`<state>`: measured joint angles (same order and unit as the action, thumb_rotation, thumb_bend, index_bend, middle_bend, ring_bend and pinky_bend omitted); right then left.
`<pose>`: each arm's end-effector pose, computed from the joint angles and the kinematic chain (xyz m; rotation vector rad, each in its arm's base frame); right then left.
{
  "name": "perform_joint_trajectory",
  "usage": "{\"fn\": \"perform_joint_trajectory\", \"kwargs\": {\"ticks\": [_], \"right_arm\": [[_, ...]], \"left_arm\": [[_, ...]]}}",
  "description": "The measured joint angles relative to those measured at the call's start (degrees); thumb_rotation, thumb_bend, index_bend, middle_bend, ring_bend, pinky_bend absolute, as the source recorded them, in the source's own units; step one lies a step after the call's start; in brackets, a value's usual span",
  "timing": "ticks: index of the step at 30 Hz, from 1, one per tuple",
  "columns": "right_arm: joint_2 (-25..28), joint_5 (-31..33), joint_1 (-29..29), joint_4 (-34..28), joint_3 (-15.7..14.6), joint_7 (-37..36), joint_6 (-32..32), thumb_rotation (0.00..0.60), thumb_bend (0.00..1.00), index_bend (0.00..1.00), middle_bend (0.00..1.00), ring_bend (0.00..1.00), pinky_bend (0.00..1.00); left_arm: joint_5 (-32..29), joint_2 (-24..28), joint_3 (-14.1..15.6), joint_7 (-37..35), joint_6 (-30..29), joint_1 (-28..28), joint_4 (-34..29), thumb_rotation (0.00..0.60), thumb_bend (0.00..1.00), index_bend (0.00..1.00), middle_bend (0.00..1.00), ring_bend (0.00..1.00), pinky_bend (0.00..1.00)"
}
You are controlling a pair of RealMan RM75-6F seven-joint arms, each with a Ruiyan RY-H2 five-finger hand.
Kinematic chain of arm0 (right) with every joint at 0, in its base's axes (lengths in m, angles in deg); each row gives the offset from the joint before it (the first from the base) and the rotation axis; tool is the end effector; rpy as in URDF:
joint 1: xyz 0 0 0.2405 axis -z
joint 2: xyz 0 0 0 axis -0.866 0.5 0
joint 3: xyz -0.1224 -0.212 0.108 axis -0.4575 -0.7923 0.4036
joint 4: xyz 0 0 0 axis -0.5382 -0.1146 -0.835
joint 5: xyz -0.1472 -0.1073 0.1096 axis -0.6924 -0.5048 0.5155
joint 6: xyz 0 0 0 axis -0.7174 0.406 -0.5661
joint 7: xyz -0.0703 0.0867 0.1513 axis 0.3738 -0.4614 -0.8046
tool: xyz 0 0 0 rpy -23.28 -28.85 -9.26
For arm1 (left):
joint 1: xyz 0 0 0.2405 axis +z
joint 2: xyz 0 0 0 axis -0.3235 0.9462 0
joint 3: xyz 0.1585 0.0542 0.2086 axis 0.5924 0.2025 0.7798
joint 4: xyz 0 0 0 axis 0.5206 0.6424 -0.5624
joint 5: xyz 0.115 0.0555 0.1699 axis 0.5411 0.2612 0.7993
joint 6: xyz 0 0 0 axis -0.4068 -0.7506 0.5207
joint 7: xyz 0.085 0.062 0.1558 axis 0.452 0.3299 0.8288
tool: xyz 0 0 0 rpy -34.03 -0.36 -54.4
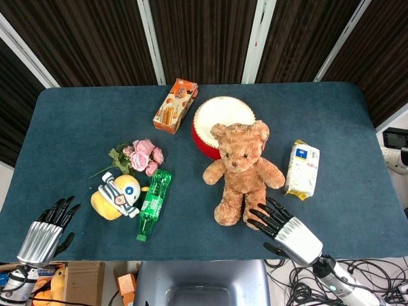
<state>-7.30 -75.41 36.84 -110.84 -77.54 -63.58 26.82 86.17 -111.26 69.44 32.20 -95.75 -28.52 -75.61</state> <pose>-0.1940 -0.2232 0.0657 2.0167 -0.4960 1.2695 -0.3105 0.2207 0.1050 -1.6840 -0.6228 -0.8364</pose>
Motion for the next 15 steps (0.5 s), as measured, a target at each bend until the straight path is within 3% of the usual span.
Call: {"fn": "perform_joint_trajectory", "kwargs": {"ticks": [15], "right_arm": [[-8.0,12.8,3.1,14.3,9.5,-9.4,0.2,0.600,0.14,0.31,0.15,0.10,0.10]], "left_arm": [[1.3,0.7,-0.7,-2.8,-0.1,0.6,-0.4,0.600,0.34,0.24,0.15,0.14,0.35]]}}
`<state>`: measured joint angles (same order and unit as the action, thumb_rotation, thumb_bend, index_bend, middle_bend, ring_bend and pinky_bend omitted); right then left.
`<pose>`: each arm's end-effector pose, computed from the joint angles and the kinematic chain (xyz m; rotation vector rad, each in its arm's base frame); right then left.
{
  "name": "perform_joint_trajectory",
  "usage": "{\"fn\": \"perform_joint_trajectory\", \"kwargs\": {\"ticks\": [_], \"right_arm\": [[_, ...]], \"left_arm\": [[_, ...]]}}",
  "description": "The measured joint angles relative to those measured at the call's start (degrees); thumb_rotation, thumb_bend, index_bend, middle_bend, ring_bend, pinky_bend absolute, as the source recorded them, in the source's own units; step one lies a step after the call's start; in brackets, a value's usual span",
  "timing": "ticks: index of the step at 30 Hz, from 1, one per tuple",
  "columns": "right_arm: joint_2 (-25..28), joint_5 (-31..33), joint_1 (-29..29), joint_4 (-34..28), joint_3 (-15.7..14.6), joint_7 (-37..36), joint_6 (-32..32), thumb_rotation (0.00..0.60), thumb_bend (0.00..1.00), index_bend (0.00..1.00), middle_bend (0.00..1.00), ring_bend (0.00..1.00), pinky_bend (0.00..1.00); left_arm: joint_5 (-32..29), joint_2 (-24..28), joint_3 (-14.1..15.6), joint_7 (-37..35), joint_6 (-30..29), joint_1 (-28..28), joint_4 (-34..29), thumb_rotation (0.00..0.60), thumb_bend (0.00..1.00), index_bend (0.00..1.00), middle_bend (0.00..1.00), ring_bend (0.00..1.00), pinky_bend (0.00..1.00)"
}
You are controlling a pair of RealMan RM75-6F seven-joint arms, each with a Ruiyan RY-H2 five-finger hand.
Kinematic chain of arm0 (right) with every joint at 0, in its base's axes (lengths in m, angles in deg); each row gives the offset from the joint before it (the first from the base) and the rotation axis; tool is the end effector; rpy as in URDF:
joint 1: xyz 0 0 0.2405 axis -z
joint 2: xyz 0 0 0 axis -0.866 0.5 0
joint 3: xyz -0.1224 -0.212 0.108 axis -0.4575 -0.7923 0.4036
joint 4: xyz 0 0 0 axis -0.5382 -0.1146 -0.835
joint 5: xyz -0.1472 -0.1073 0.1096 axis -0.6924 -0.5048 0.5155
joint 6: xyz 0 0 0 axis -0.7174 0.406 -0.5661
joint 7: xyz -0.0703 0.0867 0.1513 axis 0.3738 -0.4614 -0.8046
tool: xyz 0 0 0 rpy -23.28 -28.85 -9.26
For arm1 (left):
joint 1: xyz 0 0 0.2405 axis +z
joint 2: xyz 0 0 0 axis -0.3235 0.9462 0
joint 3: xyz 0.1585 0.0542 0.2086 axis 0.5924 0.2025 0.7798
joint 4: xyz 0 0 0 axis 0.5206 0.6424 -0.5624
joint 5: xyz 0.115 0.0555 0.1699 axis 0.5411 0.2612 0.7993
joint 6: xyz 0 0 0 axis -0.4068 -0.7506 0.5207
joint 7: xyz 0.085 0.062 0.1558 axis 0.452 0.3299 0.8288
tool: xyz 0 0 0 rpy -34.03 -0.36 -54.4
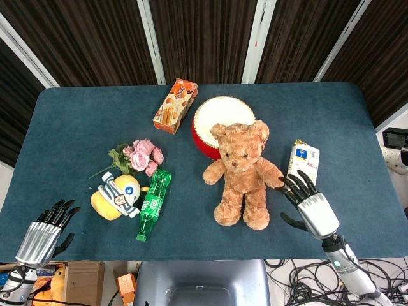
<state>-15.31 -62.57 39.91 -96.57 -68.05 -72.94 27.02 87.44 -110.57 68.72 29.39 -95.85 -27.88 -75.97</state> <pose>-0.2463 -0.2796 0.0709 1.7054 -0.6141 1.2299 -0.3085 0.2190 0.1090 -1.6777 -0.6523 -0.8783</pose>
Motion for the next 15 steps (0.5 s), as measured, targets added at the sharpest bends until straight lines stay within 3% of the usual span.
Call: {"fn": "perform_joint_trajectory", "kwargs": {"ticks": [15], "right_arm": [[-10.3,7.6,-1.1,18.3,7.4,-5.8,-3.8,0.600,0.14,0.34,0.15,0.10,0.10]], "left_arm": [[-0.1,0.6,-0.4,-1.0,1.1,0.4,-1.0,0.600,0.34,0.22,0.16,0.14,0.36]]}}
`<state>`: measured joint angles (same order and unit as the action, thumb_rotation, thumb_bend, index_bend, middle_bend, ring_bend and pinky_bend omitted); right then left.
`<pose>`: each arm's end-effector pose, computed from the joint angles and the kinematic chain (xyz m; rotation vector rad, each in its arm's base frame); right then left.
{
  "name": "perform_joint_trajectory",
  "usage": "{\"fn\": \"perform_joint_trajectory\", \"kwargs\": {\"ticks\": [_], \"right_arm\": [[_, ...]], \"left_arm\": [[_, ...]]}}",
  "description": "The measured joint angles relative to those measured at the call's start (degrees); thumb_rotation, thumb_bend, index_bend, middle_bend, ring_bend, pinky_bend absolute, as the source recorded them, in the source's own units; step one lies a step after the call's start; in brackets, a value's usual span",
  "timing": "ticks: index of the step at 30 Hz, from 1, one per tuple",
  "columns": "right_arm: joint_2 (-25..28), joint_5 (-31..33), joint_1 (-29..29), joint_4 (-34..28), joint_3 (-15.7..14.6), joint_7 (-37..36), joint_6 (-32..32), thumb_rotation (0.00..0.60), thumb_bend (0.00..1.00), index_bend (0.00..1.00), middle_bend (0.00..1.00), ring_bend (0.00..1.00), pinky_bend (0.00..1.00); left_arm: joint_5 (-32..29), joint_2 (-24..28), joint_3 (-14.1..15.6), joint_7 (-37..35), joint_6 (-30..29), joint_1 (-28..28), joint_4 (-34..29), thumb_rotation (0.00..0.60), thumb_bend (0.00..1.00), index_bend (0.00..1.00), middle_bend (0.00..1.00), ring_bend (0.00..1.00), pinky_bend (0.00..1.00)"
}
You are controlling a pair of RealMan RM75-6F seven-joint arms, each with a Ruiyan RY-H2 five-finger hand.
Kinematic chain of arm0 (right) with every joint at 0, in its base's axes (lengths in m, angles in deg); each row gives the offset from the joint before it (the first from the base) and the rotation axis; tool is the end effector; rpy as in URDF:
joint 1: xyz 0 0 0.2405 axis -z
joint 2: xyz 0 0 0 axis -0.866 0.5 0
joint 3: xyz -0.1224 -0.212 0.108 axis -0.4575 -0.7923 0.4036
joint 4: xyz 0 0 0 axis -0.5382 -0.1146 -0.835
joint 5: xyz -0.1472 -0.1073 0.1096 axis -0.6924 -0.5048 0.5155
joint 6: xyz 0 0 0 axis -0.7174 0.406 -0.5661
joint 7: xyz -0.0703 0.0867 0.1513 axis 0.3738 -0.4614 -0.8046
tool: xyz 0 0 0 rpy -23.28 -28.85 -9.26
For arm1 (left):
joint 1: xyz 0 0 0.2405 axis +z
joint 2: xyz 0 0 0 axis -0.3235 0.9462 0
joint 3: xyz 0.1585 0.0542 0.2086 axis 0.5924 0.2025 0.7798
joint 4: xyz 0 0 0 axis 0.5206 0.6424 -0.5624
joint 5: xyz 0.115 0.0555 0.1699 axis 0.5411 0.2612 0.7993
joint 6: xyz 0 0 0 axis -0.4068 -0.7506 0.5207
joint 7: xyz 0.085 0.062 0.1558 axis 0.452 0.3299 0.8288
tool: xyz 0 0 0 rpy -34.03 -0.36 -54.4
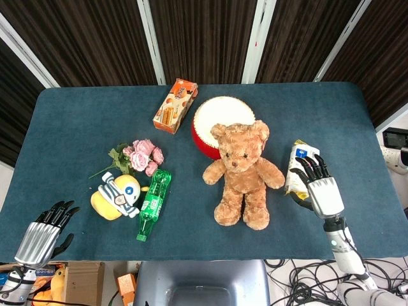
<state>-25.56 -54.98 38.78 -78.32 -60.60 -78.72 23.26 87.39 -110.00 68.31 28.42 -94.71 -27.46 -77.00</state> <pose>-0.2849 -0.3294 0.0614 1.5257 -0.6244 1.1589 -0.3090 0.2178 0.1089 -1.6750 -0.6884 -0.8800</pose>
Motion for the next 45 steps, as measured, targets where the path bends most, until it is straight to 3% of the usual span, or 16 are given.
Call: {"fn": "perform_joint_trajectory", "kwargs": {"ticks": [21,39,45], "right_arm": [[-7.0,1.0,-3.2,7.6,1.4,-4.3,-3.3,0.600,0.14,0.39,0.15,0.10,0.11],[-11.8,1.6,-5.0,15.2,3.1,-7.7,-1.7,0.600,0.14,0.53,0.20,0.15,0.18],[-13.1,2.4,-5.3,17.7,3.5,-8.2,-2.0,0.600,0.24,0.63,0.22,0.17,0.19]], "left_arm": [[-0.5,0.5,-0.5,0.3,1.4,0.3,-1.4,0.600,0.34,0.22,0.18,0.16,0.36],[-0.4,0.8,-0.6,0.4,2.0,0.5,-2.0,0.600,0.34,0.22,0.19,0.16,0.36],[-0.5,0.9,-0.6,0.3,2.6,0.4,-2.2,0.600,0.34,0.22,0.19,0.17,0.37]]}}
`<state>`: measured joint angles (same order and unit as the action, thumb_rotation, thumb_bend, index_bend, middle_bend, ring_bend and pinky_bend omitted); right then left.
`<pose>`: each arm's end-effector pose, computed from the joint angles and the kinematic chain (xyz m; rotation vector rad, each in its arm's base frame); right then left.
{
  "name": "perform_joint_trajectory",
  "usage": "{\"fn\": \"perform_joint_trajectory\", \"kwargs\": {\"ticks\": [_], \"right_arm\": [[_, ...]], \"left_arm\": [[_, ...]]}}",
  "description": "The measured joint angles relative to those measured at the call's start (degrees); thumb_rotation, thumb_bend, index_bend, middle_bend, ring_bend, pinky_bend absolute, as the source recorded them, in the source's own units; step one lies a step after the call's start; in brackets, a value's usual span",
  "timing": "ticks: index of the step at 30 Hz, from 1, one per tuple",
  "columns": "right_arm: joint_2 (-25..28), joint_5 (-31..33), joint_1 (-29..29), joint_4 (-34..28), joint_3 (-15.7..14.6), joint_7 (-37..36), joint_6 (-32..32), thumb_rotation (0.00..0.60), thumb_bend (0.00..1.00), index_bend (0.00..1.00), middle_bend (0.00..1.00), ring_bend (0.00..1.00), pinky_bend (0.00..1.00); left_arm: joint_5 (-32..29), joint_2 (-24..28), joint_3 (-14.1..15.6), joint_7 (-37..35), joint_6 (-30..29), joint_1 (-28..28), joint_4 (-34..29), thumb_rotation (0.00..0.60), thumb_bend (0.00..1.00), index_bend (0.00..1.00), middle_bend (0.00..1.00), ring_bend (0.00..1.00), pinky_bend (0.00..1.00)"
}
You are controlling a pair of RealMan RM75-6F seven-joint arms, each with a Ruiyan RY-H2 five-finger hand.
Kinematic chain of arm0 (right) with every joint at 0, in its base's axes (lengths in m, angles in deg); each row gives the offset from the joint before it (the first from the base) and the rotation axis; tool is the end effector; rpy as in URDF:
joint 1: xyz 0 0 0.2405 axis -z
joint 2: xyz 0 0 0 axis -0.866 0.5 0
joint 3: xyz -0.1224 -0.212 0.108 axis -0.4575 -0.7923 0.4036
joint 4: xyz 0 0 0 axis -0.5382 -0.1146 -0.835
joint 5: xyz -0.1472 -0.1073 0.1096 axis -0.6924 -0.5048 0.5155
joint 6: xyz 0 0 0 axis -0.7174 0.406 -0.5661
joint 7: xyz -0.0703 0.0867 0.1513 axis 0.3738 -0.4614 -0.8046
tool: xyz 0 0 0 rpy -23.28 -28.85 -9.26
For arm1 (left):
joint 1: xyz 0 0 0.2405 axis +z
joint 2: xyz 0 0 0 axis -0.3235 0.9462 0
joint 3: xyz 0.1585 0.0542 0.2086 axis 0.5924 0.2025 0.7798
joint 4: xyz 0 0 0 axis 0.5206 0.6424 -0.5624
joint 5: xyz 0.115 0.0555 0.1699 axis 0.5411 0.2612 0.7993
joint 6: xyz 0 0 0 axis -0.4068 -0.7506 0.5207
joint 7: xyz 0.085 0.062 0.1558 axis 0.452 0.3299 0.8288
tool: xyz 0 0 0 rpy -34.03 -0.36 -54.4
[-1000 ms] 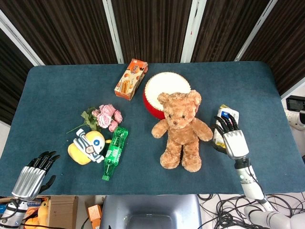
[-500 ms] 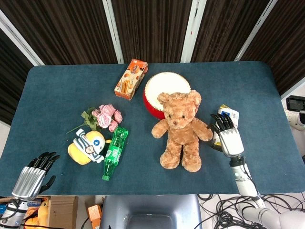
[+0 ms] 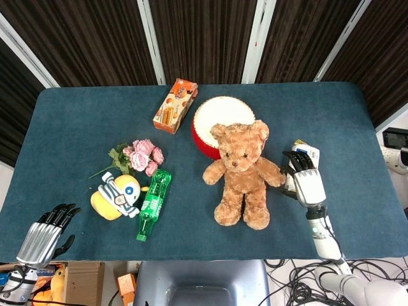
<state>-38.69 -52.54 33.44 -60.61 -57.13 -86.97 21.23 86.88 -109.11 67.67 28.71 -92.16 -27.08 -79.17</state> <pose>-0.2731 -0.3667 0.0213 1.4606 -0.6666 1.2384 -0.3090 0.2174 0.1062 -1.6795 -0.7324 -0.8587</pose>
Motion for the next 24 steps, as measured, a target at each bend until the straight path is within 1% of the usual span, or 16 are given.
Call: {"fn": "perform_joint_trajectory", "kwargs": {"ticks": [3,9,13,19,24], "right_arm": [[-0.1,0.3,-0.1,0.2,0.5,-0.5,0.5,0.600,0.27,0.67,0.23,0.17,0.20],[0.1,0.7,-0.3,-0.4,1.6,-2.0,2.9,0.600,0.28,0.69,0.24,0.17,0.20],[0.2,0.6,-0.1,0.2,1.0,-1.9,2.3,0.600,0.28,0.69,0.24,0.17,0.20],[-0.4,0.7,0.3,2.6,-0.6,-1.3,-0.7,0.600,0.28,0.69,0.24,0.17,0.20],[-0.9,0.6,0.1,3.2,-0.3,-2.2,1.1,0.600,0.28,0.68,0.24,0.17,0.20]], "left_arm": [[0.1,0.1,0.0,0.0,0.0,0.0,-0.1,0.600,0.34,0.22,0.19,0.17,0.37],[0.2,0.1,0.0,-0.1,0.3,0.0,-0.2,0.600,0.34,0.22,0.19,0.17,0.37],[0.3,0.3,0.1,-0.7,0.3,-0.1,-0.3,0.600,0.34,0.22,0.19,0.17,0.37],[0.2,0.4,0.0,-0.9,0.4,0.0,-0.2,0.600,0.34,0.22,0.19,0.17,0.37],[0.0,0.5,-0.1,-0.9,0.4,0.1,-0.4,0.600,0.34,0.22,0.19,0.17,0.37]]}}
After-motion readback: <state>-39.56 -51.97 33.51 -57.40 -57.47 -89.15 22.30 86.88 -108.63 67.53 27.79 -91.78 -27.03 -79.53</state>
